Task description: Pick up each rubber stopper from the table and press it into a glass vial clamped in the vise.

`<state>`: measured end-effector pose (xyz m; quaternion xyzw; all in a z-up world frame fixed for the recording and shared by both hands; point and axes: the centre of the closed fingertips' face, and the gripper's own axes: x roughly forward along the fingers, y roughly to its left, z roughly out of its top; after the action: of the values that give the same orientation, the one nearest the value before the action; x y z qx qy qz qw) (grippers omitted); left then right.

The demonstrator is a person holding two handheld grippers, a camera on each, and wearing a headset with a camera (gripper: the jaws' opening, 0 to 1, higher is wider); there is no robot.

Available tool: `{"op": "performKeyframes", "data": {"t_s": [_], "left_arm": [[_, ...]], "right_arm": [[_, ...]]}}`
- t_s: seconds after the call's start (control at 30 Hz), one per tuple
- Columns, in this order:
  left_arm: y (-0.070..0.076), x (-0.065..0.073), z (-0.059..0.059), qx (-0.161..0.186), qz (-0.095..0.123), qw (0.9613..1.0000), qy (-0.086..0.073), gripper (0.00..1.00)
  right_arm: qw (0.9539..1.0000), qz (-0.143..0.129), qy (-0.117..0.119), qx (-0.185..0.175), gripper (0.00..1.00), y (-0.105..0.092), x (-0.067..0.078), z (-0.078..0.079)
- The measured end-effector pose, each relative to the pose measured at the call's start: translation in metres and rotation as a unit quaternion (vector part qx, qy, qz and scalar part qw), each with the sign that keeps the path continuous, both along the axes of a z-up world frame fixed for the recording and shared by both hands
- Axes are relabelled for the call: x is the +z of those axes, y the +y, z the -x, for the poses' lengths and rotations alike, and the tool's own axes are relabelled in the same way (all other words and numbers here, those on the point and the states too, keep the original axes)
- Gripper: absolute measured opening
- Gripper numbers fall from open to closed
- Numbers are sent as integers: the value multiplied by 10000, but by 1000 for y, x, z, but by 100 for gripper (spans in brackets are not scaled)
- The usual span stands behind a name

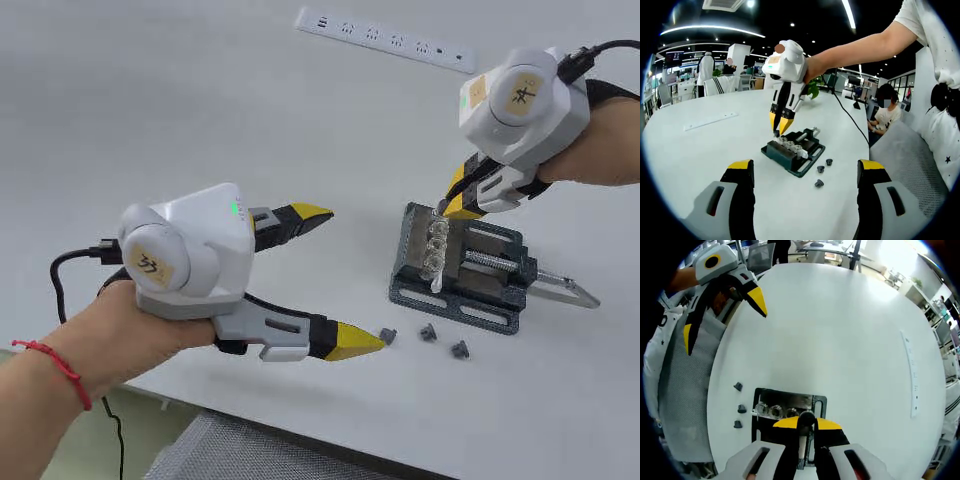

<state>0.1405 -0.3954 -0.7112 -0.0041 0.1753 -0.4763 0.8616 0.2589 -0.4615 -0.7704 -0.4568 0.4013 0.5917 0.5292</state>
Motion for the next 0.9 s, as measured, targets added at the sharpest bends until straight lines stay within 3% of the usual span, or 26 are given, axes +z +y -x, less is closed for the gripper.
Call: {"op": "performKeyframes", "data": {"t_s": [0.3,0.53,0.67,0.9], "left_arm": [[-2,2,0,-18,-9,10000,-12,83],[-1,2,1,-6,-46,10000,-15,83],[2,1,2,3,-73,10000,-3,82],[3,1,0,33,-62,10000,1,82]], "right_arm": [[10000,26,-38,-55,4,-2,-3,-2],[9996,-3,-263,-102,5,-2,-1,0],[9992,-31,-374,146,7,-3,-1,1],[9992,-38,-367,177,9,-3,-3,1]]}}
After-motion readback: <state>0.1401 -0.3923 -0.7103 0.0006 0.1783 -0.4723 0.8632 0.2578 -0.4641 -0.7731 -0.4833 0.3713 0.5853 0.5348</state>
